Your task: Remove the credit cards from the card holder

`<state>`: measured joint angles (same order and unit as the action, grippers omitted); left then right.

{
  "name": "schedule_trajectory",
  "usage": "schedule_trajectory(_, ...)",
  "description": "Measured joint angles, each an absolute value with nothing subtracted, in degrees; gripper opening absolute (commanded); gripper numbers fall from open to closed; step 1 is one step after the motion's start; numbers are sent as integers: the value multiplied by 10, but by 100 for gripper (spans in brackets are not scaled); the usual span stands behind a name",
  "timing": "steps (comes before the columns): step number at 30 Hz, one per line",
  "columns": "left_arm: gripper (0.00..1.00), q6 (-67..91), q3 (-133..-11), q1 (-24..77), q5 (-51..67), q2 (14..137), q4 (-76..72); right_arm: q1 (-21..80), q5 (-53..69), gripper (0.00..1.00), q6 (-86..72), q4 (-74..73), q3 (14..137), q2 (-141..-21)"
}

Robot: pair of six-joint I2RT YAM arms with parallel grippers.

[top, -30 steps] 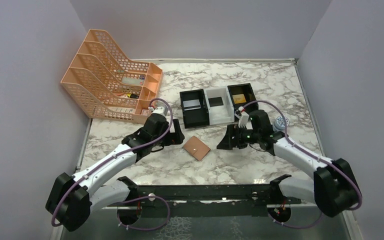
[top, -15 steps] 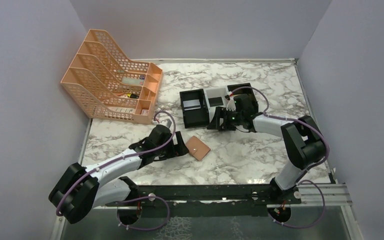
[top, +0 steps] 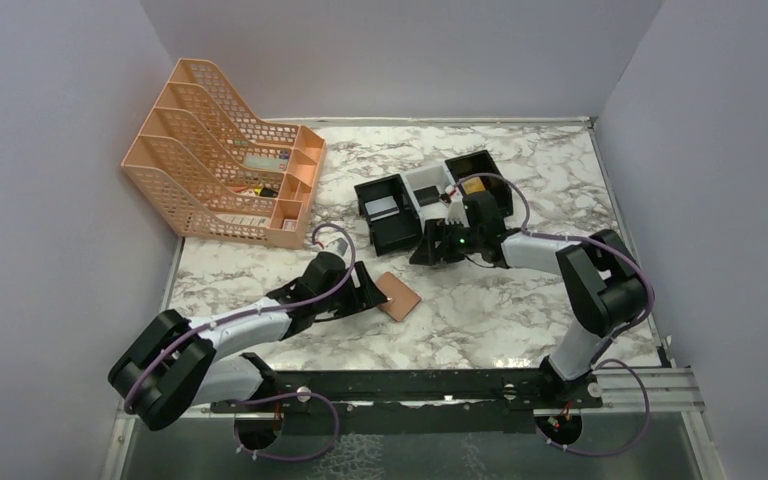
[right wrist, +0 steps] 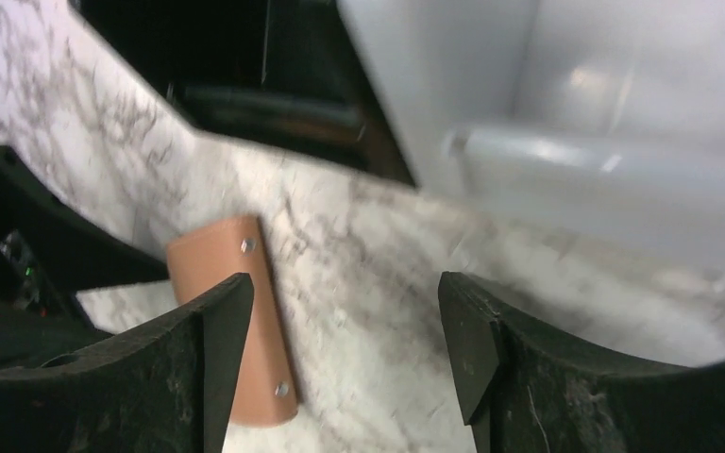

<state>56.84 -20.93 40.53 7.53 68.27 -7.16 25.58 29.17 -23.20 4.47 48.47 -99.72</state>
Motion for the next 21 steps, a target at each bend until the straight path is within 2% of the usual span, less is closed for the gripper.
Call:
schedule_trajectory(6,58,590,-220,414,75,727,-111,280,347,67,-234,79,394,-940)
schedule_trajectory(12,40,597,-247,426,74,778,-125,302,405,59,-235,108,357,-936)
schedule_trajectory(16,38,594,-251,435,74,793,-132,309,430,53,-241,132,341,-941)
schedule_trajectory(21,41,576,-273,439,75,815,-130,307,436,41,-279,179,309,-941)
